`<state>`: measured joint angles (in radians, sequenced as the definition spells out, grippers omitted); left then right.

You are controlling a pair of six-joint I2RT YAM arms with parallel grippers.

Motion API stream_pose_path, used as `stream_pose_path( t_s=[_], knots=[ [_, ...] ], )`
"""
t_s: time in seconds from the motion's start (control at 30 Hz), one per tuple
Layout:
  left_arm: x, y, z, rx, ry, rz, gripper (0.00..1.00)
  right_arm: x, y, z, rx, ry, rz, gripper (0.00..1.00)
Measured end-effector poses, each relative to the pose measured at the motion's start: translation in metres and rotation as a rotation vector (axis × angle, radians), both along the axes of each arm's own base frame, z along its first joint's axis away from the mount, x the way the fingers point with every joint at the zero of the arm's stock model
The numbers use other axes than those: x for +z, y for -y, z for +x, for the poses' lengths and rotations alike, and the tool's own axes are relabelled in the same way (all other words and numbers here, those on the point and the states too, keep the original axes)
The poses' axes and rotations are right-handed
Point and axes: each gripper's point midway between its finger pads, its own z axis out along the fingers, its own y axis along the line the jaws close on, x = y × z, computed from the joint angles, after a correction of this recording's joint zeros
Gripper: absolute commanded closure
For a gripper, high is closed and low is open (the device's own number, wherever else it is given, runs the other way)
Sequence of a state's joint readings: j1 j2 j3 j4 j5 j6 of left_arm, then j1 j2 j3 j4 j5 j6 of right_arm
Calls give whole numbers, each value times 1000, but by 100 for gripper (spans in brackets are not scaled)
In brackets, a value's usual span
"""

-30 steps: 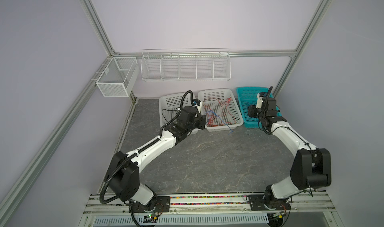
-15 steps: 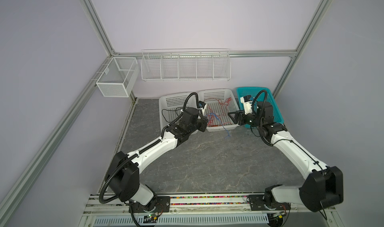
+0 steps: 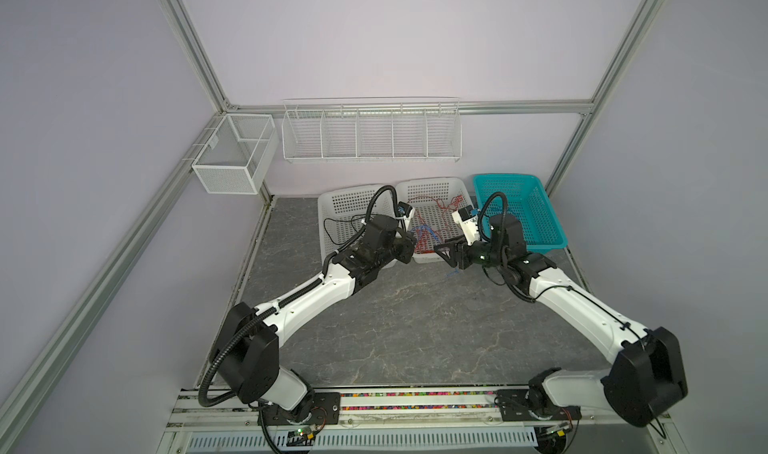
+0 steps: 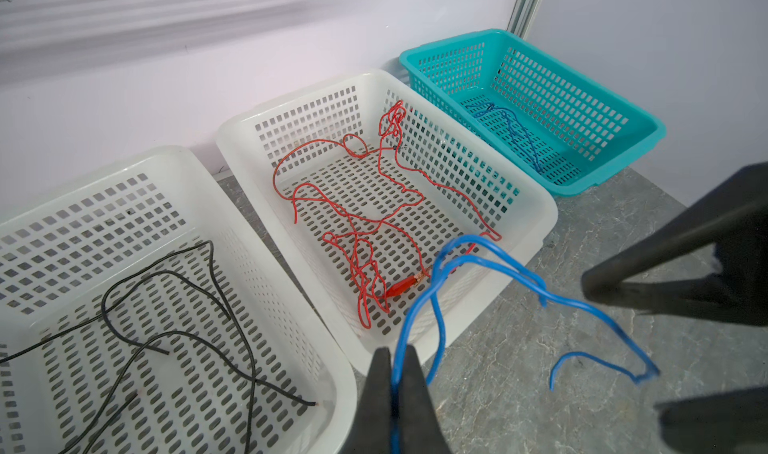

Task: Untangle the cables
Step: 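Bring the right gripper to the blue wire held by the left gripper and grasp it, then carry the blue wire to the teal basket with the right gripper while the left releases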

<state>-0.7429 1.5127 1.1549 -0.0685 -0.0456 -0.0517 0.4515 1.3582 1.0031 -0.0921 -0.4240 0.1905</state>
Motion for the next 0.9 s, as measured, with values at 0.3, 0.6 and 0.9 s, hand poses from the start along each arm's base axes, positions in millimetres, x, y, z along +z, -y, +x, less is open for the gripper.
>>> stream_pose_path(
  t_s=[0.3, 0.6, 0.9],
  knots=[
    [-7, -2, -4, 2, -16, -12, 100, -19, -6, 6, -24, -13, -52, 93],
    [-3, -9, -5, 43, -5, -34, 29, -24, 9, 19, -127, 17, -109, 93],
    [12, -36, -16, 110, 61, -58, 1, -23, 51, 40, -305, 54, -200, 94]
  ],
)
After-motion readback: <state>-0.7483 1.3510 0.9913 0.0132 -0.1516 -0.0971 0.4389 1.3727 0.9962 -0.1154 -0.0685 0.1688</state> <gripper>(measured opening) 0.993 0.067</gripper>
